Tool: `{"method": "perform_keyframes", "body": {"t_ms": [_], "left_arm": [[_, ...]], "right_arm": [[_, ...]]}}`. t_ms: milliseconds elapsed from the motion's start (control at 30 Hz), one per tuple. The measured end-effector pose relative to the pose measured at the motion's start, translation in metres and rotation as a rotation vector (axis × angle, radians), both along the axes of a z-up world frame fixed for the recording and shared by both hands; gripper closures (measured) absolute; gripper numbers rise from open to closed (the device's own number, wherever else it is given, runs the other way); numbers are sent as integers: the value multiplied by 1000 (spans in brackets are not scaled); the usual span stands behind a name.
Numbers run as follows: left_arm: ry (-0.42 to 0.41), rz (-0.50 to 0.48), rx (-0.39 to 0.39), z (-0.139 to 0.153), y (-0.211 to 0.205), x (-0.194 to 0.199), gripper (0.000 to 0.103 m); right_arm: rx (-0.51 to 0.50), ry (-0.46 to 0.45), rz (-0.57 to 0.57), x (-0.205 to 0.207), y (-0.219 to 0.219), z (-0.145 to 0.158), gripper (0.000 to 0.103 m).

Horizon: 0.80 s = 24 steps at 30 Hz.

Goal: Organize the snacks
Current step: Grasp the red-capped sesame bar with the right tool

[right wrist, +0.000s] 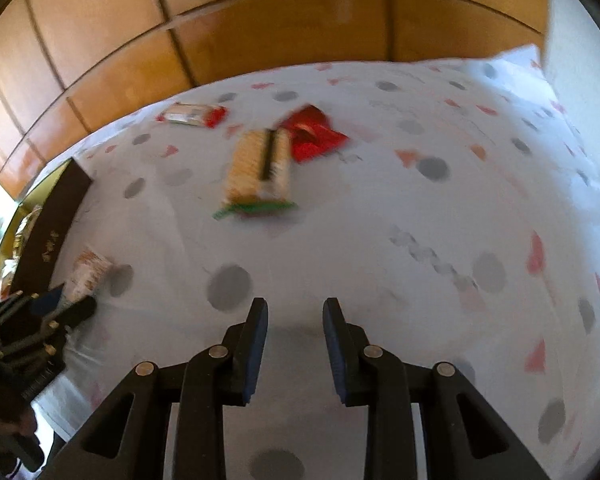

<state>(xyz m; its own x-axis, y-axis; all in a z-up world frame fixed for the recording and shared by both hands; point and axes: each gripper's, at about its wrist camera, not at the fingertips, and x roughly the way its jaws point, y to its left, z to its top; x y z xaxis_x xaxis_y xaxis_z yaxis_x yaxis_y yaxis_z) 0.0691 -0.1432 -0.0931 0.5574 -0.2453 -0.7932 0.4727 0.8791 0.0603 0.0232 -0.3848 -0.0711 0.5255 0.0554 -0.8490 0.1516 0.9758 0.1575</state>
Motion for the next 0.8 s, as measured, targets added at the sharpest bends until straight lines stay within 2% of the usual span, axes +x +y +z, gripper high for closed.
{"method": "perform_keyframes", "body": {"t_ms": [200, 300, 467, 633, 800], "left_arm": [[-4, 8, -40, -4, 5, 3, 69], [-13, 2, -44, -4, 5, 2, 69], [-11, -3, -71, -4, 8, 2, 69], [-26, -14, -87, -5, 10, 0, 70], [-35, -19, -92, -5, 10, -1, 70]], "right_arm": [[2, -33, 221, 52, 25, 17, 74], [-15, -47, 313, 91, 37, 25, 74], [-102, -47, 450, 161, 66, 29, 71], [-184, -40, 522, 231, 88, 24, 66], [-263, 11, 575, 289, 109, 0, 62]]}}
